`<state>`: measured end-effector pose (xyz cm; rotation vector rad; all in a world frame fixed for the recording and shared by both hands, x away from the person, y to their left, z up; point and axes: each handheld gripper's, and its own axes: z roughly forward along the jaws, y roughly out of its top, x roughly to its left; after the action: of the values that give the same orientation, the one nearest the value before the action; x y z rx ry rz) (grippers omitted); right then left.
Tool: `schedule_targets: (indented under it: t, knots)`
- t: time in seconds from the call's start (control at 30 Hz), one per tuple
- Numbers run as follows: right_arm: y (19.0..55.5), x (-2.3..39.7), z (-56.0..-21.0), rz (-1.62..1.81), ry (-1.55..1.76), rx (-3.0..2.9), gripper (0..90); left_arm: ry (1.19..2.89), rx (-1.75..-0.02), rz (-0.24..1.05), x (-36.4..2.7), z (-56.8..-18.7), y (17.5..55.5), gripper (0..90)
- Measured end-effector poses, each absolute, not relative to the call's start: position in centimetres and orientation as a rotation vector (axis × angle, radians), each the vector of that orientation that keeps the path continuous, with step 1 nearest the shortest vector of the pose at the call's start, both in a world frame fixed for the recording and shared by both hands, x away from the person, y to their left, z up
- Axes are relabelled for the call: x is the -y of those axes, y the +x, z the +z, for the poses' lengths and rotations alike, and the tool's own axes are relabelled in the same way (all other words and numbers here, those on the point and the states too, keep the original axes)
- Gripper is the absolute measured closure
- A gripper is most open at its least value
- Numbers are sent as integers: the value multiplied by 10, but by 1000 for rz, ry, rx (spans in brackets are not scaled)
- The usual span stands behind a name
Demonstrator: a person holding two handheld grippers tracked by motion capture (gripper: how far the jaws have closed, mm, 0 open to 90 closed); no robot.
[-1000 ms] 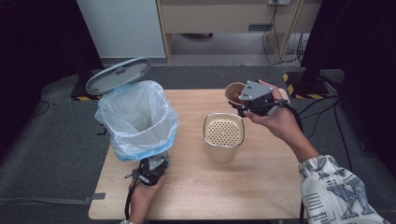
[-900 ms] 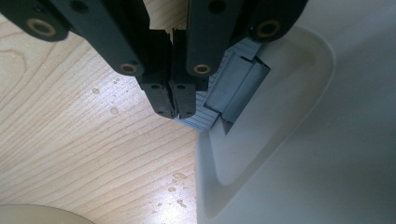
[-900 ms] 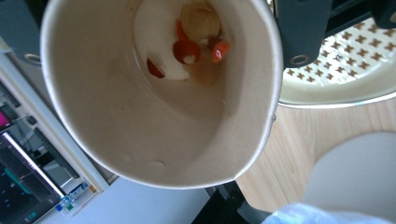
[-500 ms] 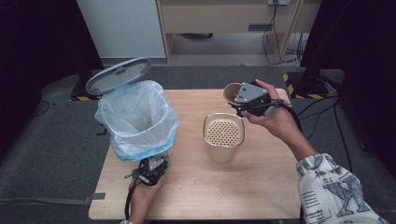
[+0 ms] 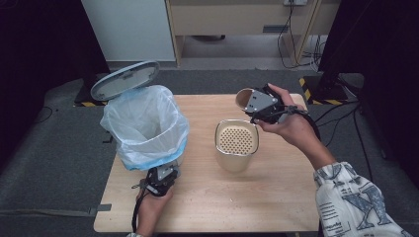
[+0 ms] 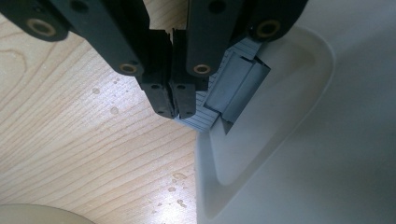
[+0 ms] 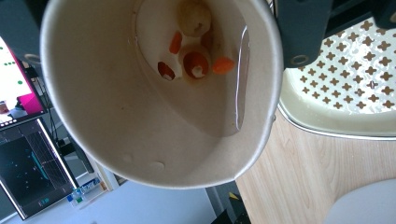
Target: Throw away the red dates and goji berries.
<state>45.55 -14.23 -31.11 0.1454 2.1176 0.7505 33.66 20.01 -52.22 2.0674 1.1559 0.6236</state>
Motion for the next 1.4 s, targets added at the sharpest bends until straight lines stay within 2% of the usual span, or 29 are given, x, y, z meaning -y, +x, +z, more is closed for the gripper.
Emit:
schedule_targets:
  t: [1.4]
  knots:
    - [447,134,-302,608,9,-2077,366,2061,-1159,624,-200,-522,336,873]
